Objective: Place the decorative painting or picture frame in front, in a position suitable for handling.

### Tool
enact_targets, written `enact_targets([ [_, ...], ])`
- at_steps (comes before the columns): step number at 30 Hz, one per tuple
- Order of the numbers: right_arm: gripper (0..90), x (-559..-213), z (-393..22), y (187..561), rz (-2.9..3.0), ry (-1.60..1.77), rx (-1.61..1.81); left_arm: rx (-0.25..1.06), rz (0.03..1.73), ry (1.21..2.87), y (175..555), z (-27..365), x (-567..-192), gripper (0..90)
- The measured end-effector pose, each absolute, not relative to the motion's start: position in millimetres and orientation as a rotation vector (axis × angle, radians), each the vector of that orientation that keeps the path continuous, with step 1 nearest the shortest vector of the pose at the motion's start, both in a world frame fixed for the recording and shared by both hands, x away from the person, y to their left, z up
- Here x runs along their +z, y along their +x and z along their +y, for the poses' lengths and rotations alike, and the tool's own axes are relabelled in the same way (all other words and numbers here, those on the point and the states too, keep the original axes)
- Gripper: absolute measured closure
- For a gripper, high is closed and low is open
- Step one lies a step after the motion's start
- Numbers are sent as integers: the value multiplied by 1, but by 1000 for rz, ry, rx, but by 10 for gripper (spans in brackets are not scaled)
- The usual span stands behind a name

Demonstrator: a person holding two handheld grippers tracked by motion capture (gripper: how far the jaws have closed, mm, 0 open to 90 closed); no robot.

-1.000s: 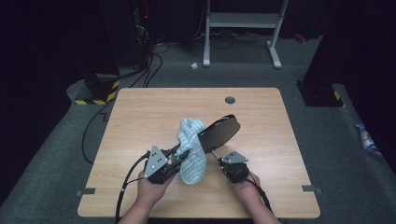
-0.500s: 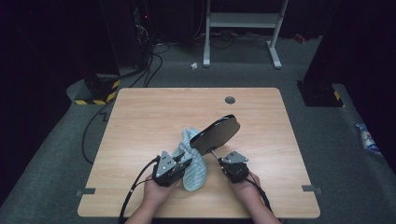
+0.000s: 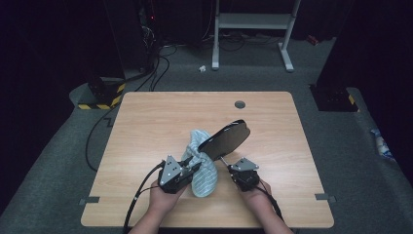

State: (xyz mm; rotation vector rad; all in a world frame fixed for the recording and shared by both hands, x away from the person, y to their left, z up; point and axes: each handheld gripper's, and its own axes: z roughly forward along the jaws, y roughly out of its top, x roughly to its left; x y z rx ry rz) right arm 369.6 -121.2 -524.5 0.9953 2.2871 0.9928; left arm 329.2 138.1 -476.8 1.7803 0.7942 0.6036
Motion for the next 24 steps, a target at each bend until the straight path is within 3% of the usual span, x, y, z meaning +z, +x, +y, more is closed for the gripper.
enact_targets([
  [6,883,-524,-122,370,2291,987,995,577,842,1830,334,143,-493,679],
  [14,884,-524,-121,370,2292,984,986,630,751,1680,318,149,-460,679],
  [24,882,-524,-121,370,2291,987,993,580,818,1799,338,140,-486,679],
])
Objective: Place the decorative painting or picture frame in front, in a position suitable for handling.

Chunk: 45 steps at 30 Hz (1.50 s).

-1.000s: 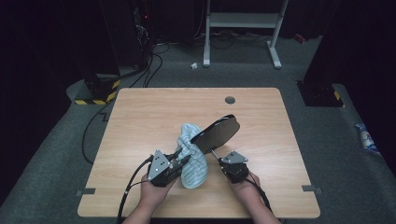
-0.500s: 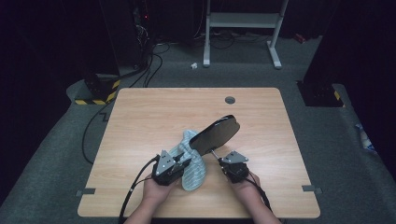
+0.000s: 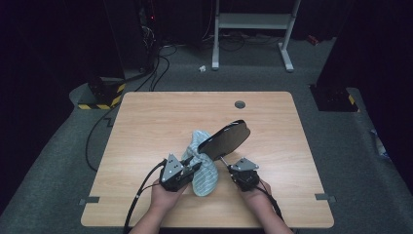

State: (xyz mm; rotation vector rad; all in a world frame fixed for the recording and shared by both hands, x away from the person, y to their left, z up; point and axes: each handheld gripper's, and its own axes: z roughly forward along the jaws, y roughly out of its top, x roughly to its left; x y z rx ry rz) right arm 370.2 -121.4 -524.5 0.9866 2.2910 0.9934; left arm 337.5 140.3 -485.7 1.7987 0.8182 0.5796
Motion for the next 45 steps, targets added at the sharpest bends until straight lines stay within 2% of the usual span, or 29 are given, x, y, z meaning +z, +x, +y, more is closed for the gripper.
enact_targets([
  [6,883,-524,-121,370,2294,986,994,566,862,1882,339,146,-504,678],
  [13,883,-524,-121,370,2294,985,991,619,772,1752,327,150,-476,677],
  [20,882,-524,-121,370,2296,986,992,585,802,1832,342,143,-492,677],
  [28,884,-524,-122,371,2302,993,998,520,897,1996,352,147,-515,677],
  [38,883,-525,-122,371,2300,983,997,595,769,1809,332,153,-477,676],
  [45,883,-524,-122,371,2307,993,1001,527,881,1930,352,144,-510,675],
])
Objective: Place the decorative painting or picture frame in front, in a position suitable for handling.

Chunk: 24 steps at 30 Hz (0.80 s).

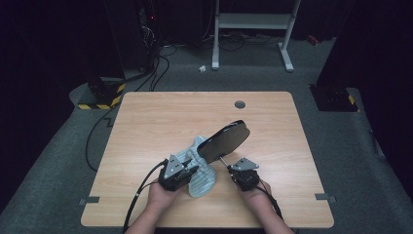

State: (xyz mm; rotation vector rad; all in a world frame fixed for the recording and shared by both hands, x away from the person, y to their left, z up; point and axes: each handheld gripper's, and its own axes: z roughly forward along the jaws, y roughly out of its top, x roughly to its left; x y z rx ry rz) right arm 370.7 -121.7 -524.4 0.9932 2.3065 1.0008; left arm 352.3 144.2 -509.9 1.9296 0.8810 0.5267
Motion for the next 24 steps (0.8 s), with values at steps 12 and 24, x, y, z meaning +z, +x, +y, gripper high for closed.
enact_targets([
  [12,882,-525,-121,371,2305,988,999,430,983,2008,369,138,-525,676],
  [24,882,-524,-122,371,2304,998,1004,437,923,1919,356,146,-504,682],
])
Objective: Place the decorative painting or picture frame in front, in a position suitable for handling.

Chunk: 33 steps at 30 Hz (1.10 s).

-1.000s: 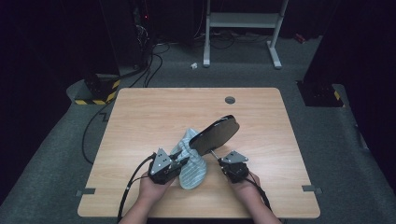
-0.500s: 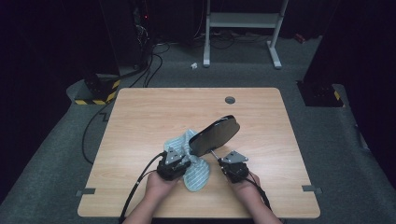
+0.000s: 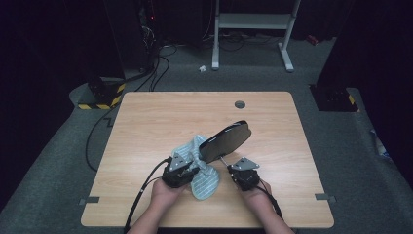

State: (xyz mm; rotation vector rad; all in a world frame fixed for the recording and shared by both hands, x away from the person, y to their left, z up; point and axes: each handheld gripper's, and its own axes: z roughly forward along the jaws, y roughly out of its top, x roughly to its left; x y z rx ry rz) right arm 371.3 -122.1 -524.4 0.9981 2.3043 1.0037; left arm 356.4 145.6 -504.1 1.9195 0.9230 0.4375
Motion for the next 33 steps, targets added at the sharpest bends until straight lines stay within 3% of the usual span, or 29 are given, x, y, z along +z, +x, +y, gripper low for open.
enact_targets([
  [12,883,-525,-121,371,2306,987,996,496,821,1756,336,155,-464,681],
  [33,881,-525,-121,371,2305,982,994,392,997,1987,366,142,-520,680],
])
